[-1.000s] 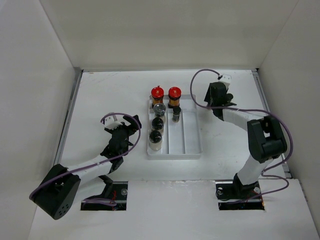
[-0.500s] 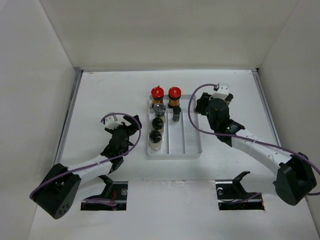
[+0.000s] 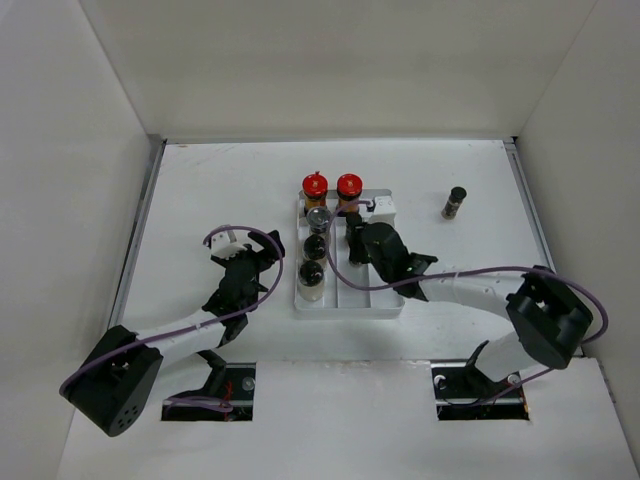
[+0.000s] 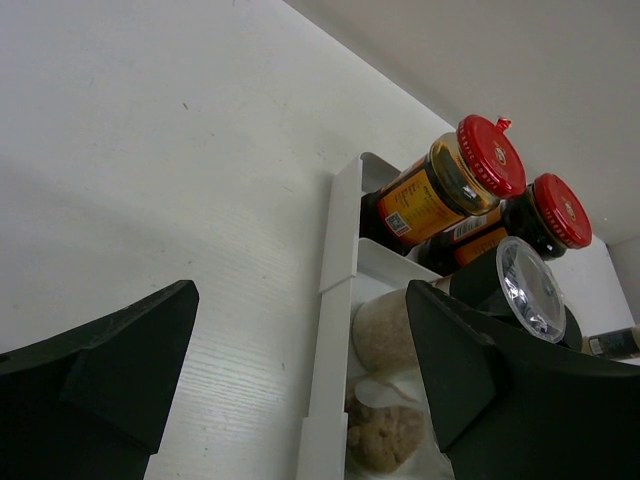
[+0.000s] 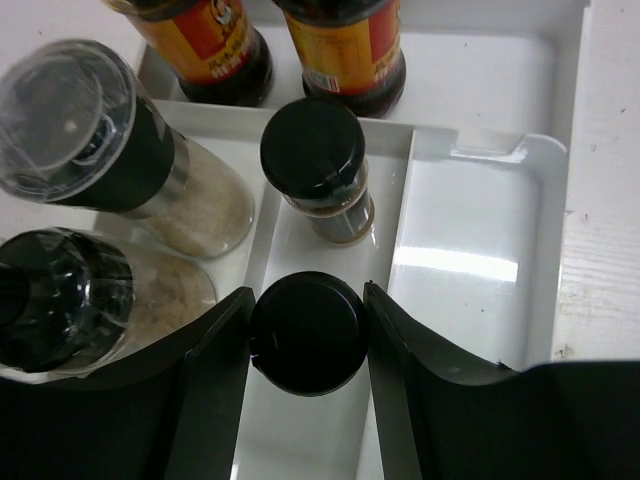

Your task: Organize the condiment bottles

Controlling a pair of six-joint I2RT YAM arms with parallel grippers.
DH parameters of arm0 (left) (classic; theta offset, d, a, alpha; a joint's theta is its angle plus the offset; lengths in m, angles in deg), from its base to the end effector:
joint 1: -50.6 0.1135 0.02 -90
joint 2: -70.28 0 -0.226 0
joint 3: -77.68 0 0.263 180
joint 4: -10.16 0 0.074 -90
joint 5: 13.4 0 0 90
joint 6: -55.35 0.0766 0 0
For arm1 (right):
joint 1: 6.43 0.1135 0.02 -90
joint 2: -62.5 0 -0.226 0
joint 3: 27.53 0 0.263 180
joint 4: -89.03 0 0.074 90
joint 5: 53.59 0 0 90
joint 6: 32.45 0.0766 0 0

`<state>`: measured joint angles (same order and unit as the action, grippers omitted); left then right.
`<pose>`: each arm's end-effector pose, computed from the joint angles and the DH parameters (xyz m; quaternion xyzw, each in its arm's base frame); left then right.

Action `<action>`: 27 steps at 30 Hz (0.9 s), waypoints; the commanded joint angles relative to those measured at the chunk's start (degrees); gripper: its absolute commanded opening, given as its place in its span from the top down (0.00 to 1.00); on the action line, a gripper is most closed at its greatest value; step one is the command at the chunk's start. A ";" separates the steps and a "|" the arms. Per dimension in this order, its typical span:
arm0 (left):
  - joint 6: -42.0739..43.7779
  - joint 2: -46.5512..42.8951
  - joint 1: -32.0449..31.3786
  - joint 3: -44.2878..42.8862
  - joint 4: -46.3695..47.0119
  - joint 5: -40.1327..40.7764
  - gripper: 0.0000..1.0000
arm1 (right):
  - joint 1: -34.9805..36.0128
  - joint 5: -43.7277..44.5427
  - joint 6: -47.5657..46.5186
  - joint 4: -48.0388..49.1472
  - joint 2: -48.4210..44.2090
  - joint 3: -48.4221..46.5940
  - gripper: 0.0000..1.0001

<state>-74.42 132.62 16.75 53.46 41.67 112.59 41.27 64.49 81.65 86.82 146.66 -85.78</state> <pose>0.2386 -0.1058 0.1357 -0.2419 0.6986 -0.1944 0.6447 0.2679 0.2408 0.1567 -0.0481 0.8400 0.1239 0.5260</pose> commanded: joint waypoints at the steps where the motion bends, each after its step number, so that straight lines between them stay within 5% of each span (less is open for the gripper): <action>1: 0.48 -1.09 -0.30 -1.63 3.28 -0.04 0.15 | 0.42 1.01 0.87 6.85 1.35 -2.75 0.55; 7: 0.48 -0.91 -0.21 -1.72 3.28 -0.04 0.15 | 0.42 1.02 0.60 7.48 4.52 -4.16 0.50; 14: 0.48 -0.56 -0.30 -1.81 3.28 -0.04 0.15 | 0.42 1.72 0.95 4.23 6.02 -4.42 0.31; 22: 0.74 -1.00 -0.65 -1.80 3.28 0.40 0.15 | 0.51 3.30 0.07 -0.69 -5.91 -1.71 0.12; 25: 0.49 -0.65 -0.21 -1.81 3.28 0.05 0.15 | -4.75 3.13 0.69 -1.84 -11.64 1.10 0.15; 27: 0.22 -0.65 -0.30 -1.81 3.11 -0.04 0.15 | -10.28 2.69 1.13 -1.23 -13.05 2.16 0.35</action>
<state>-74.11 132.62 16.43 53.46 41.74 112.59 37.25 65.64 81.85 85.25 136.04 -85.26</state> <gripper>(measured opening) 0.853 0.703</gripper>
